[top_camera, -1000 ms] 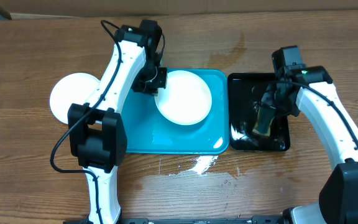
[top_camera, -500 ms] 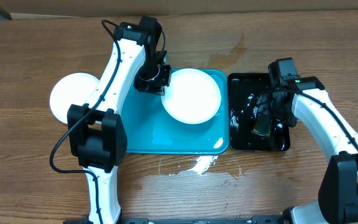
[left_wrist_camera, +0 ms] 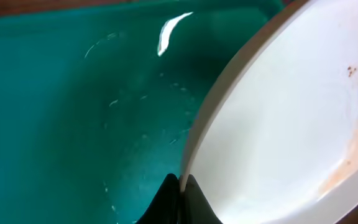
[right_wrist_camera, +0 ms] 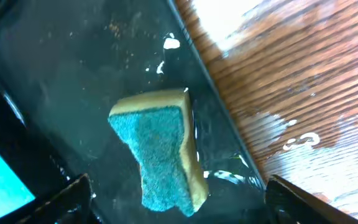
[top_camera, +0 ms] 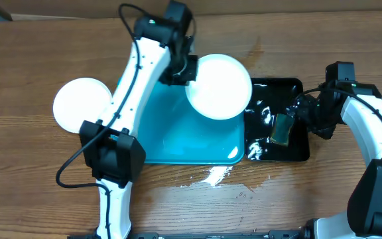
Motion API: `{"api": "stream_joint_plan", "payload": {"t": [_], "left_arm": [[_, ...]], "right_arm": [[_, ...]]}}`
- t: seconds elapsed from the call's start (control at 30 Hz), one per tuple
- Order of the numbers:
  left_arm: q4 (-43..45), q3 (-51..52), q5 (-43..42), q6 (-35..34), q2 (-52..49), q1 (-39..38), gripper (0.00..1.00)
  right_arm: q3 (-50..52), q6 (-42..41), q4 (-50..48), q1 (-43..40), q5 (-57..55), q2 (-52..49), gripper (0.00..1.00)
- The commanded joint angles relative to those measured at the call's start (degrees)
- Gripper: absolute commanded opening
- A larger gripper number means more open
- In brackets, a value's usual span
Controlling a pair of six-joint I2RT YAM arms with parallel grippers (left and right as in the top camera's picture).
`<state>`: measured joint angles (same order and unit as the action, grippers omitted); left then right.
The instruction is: Clean dirty plates on tray and stack at the side
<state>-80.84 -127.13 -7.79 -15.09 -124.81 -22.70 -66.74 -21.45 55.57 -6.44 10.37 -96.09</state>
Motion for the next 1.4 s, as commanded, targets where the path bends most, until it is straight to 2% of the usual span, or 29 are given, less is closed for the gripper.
{"api": "stream_joint_plan", "payload": {"t": [0.0,0.13,0.53,0.77,1.0,1.37], "left_arm": [[2.4,-1.3,9.6,-2.3,-0.5,-5.2,0.04],[7.1,-1.3,17.7,-3.4,-0.5,-9.4,0.04],[17.8,-1.3,31.3,-2.8,-0.5,-14.4,0.04],[22.8,-1.3,38.3,1.6,-0.5,-19.7,0.04],[24.4,-1.3,47.5,3.4,-0.5,-25.7,0.04],[25.4,0.2,50.4,3.3,-0.5,-26.8,0.04]], "right_arm": [[0.3,0.9,0.5,0.0,0.1,-0.2,0.92],[0.3,0.6,1.2,0.0,-1.9,-0.2,0.93],[0.3,-0.2,0.7,-4.6,-1.8,-0.2,0.94],[0.3,-0.1,0.6,-5.7,-0.1,-0.2,0.99],[0.3,-0.1,0.5,-5.7,-0.1,-0.2,1.00],[0.3,-0.1,0.7,-5.7,0.0,-0.2,1.00]]}}
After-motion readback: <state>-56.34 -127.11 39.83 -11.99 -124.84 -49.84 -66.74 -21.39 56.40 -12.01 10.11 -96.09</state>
